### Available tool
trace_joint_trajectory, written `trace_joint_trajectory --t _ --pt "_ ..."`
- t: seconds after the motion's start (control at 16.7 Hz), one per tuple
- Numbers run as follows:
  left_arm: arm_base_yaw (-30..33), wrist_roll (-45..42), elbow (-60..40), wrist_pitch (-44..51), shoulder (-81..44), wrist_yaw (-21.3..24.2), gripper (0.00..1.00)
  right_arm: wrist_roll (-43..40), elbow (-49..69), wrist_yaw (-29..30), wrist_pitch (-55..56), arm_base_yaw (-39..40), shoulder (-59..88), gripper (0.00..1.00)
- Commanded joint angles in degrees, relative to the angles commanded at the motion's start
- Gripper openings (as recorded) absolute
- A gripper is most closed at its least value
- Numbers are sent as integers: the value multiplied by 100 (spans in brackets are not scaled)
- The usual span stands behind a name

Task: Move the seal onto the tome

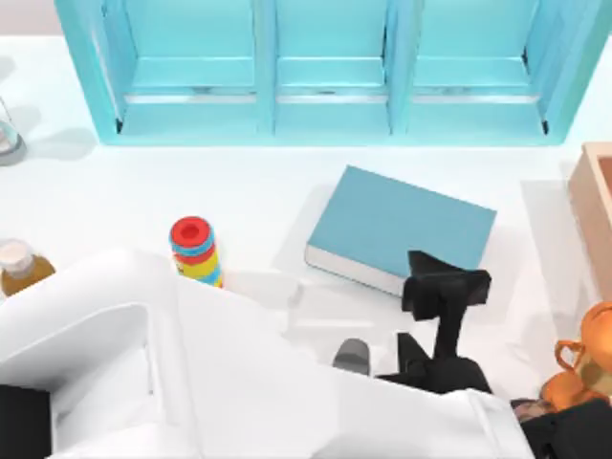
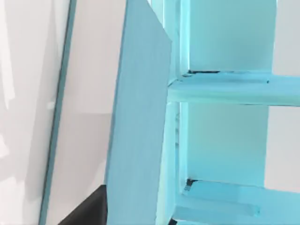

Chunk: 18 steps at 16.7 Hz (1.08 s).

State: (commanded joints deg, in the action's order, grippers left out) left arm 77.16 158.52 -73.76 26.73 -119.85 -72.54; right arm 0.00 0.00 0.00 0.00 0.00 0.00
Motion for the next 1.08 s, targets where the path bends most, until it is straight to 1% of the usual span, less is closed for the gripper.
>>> trace_joint_trajectory --t 0.18,0.3,0.42,0.54,0.72,0.96,1.08 --pt "-489 -849 390 -220 621 365 100 0 0 0 0 0 0 100" --pt "-958 -1729 811 -403 1222 727 100 0 0 0 0 0 0 100" --pt "-1507 -2842 1319 -605 1946 1159 100 0 0 0 0 0 0 100" --pt "-2115 -4182 1875 -827 2796 1651 100 0 0 0 0 0 0 100" --pt "-3108 -6558 2742 -1199 4315 2494 100 0 0 0 0 0 0 100" --pt "-4513 -9818 4006 -1718 6582 3812 100 0 0 0 0 0 0 100" --pt "-5202 -11294 4743 -1917 7698 4497 100 0 0 0 0 0 0 100"
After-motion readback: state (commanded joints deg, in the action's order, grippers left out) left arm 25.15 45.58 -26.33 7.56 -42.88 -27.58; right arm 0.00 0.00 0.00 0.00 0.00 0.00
